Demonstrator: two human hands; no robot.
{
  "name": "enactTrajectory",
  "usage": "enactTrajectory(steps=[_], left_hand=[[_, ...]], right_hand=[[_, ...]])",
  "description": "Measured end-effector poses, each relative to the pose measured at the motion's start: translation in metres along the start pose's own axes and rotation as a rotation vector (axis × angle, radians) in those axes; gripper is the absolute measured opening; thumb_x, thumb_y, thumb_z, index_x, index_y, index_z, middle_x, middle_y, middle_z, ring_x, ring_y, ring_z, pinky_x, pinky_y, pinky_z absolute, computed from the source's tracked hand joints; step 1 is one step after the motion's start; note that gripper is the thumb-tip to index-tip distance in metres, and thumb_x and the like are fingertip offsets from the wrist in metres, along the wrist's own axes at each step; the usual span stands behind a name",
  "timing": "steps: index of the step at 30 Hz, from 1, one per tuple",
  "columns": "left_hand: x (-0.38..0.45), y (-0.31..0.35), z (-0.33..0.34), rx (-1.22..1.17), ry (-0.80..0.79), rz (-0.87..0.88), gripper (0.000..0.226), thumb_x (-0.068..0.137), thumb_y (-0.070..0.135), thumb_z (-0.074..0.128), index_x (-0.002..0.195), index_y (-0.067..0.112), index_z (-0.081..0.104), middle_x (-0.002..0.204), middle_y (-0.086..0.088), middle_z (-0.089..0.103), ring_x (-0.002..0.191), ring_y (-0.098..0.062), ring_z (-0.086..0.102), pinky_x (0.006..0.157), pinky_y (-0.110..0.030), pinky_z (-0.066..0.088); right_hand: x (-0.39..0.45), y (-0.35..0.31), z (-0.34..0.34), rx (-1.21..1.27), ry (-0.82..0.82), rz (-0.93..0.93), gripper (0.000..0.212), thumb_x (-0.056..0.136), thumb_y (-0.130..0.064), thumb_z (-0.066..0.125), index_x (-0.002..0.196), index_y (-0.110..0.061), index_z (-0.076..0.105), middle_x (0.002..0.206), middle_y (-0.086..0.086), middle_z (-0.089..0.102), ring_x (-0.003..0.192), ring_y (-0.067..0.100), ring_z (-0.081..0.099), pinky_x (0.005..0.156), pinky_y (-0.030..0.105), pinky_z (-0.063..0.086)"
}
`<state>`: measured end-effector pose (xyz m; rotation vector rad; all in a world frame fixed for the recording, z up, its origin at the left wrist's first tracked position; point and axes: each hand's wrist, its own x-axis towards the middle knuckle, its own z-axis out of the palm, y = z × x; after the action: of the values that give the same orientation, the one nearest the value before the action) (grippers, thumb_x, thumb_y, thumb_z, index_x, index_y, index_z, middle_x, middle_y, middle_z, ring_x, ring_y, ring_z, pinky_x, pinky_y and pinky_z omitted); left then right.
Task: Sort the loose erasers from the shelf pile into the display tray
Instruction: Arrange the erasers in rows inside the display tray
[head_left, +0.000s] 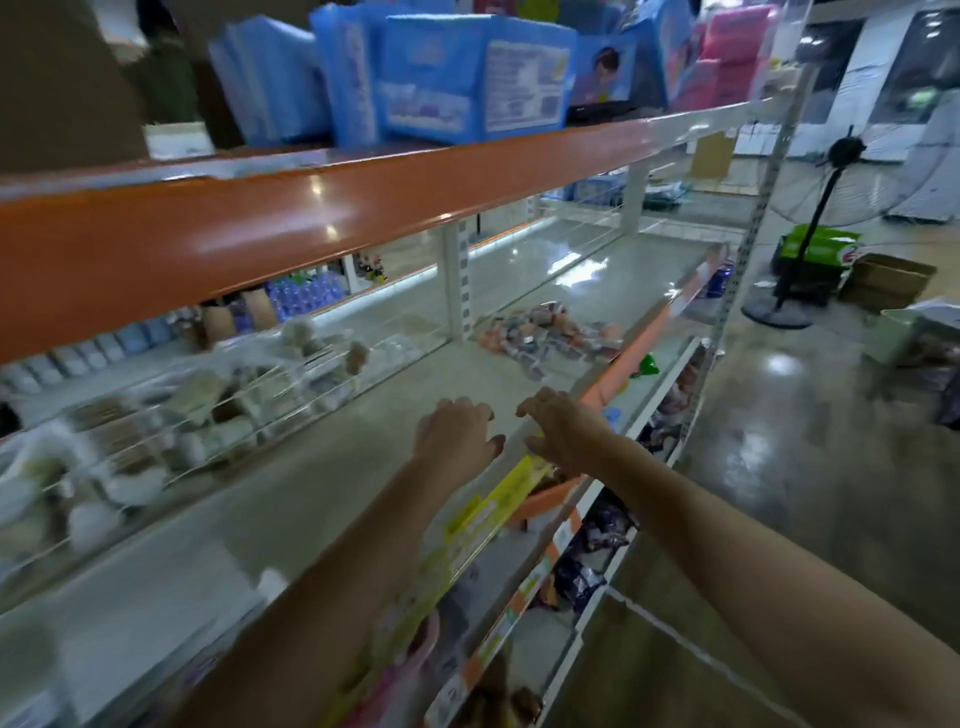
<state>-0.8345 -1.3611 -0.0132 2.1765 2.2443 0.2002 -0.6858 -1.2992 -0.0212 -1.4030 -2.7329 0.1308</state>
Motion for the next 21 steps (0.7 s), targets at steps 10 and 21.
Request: enactTrajectory(steps=[10, 21], left_hand=[[0.13, 0.076, 0.049, -0.017, -0.049, 0.028, 0.042, 0.092, 0.043, 0.047, 0.127, 0.02, 0.049, 0.129, -0.006, 0.048, 0.12, -0.025, 0.041, 0.092, -0.038, 0.041], [0.306, 0.099, 0.071, -0.031, 0.055, -0.003, 0.047, 0.091, 0.033, 0.049, 0.135, 0.018, 0.042, 0.126, -0.01, 0.054, 0.115, -0.028, 0.049, 0.088, -0.034, 0.042]], right_hand=[[0.051, 0.148, 0.013, 0.106, -0.002, 0.111, 0.045, 0.09, -0.022, 0.052, 0.134, -0.015, 0.042, 0.136, 0.009, 0.041, 0.118, 0.029, 0.048, 0.092, 0.043, 0.047], [0.162, 0.268, 0.017, 0.069, -0.02, 0.081, 0.04, 0.093, -0.027, 0.053, 0.13, -0.012, 0.049, 0.132, 0.008, 0.049, 0.12, 0.027, 0.049, 0.097, 0.038, 0.044]])
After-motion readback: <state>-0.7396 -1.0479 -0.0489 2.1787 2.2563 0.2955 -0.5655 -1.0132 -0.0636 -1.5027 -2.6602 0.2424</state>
